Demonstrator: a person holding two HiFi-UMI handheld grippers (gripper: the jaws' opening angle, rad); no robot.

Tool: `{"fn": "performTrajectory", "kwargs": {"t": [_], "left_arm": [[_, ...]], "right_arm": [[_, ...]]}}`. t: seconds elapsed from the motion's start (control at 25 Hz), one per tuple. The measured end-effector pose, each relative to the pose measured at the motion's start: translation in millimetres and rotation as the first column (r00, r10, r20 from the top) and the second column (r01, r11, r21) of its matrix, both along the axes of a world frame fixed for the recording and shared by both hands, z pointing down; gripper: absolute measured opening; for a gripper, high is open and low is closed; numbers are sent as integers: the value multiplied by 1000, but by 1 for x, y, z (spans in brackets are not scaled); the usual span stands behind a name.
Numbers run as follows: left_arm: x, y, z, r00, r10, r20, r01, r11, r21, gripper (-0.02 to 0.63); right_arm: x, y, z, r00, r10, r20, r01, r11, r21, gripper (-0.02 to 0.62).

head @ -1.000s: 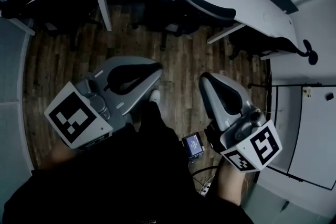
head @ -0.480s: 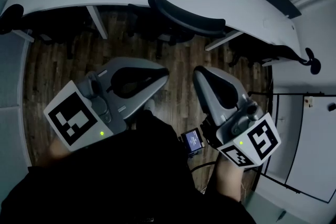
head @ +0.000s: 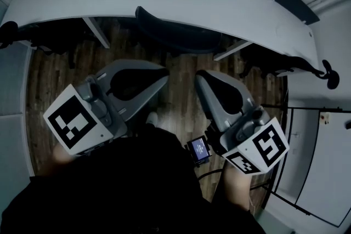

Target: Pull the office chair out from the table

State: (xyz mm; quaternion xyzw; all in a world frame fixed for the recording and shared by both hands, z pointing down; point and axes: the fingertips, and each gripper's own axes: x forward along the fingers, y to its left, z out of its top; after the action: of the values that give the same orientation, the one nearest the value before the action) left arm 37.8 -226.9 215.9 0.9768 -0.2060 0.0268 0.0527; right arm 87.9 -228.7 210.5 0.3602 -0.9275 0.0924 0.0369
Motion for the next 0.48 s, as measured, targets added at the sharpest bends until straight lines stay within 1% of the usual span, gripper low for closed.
{"fn": "performTrajectory", "kwargs": {"t": [0.24, 0.32, 0.4, 0.48], "left_arm": [[31, -28, 10, 1000, -14, 20, 14, 1000, -9, 3], [31, -37, 14, 999, -38, 16, 38, 999, -15, 3], [25, -42, 23, 998, -55, 43, 58, 997, -55, 3], [15, -48, 29, 996, -70, 58, 74, 994, -75, 3]], "right_arm": [[36, -33, 14, 1000, -13, 20, 13, 1000, -25, 2], [41, -44, 17, 999, -17, 27, 18, 999, -39, 2], [37, -52, 21, 999, -34, 27, 35, 998, -50, 2], [30, -60, 25, 999, -50, 18, 51, 997, -60, 2]]}}
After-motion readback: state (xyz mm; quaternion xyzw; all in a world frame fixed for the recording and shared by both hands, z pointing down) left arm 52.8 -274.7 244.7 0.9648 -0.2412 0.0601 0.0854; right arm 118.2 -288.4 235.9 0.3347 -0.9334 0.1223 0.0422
